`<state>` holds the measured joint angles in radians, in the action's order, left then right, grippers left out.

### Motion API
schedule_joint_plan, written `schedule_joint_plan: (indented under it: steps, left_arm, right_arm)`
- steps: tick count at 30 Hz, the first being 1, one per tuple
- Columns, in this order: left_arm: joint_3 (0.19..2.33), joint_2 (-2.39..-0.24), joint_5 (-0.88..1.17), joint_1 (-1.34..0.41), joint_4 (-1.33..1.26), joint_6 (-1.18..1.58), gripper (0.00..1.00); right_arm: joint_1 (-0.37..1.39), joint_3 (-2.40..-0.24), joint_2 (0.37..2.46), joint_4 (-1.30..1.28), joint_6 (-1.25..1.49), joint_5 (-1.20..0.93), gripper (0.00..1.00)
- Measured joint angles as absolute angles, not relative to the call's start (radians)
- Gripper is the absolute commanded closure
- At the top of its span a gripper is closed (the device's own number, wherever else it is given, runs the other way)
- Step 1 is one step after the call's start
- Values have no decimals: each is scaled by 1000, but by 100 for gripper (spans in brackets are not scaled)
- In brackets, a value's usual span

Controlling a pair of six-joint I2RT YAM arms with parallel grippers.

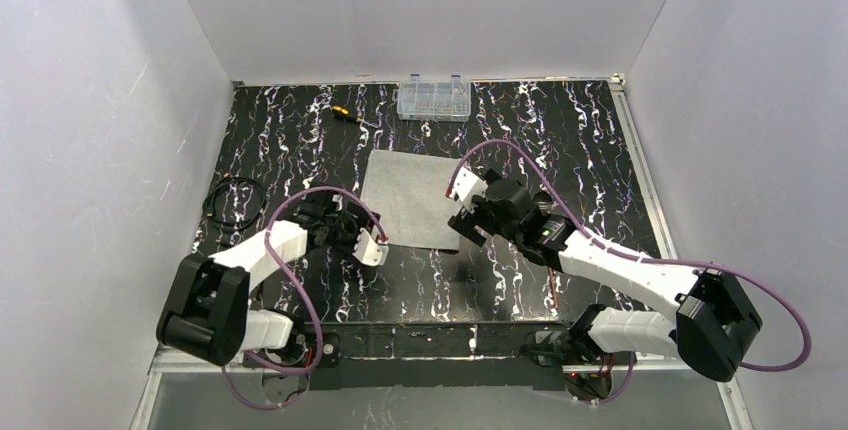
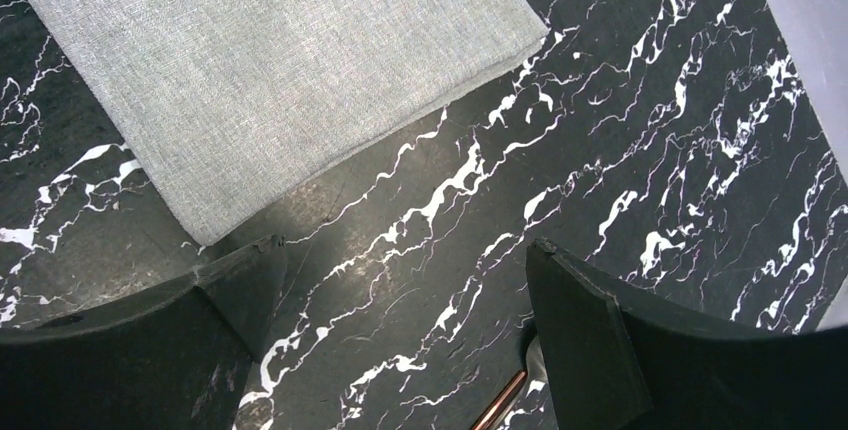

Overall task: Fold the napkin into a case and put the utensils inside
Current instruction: Pick up the lower triangle-folded napkin from the center of the board.

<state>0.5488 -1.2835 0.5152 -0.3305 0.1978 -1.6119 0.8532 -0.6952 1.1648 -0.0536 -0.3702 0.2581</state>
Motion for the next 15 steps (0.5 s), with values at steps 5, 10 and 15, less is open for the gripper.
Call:
schedule_joint_plan:
  steps: [5,10,15]
  left_arm:
    - [625,-1385,506,-331,209,-1714,48]
    - [696,-1459,482,-331,275,-1758,65]
    - [720,-1490,467,-331,324,-1749,99]
  right_arm:
    - [853,-695,1173,-28,-394,239,1]
    - [853,-695,1195,-19,-407,180,1]
    - [853,-695,1240,-19,-421,97,1]
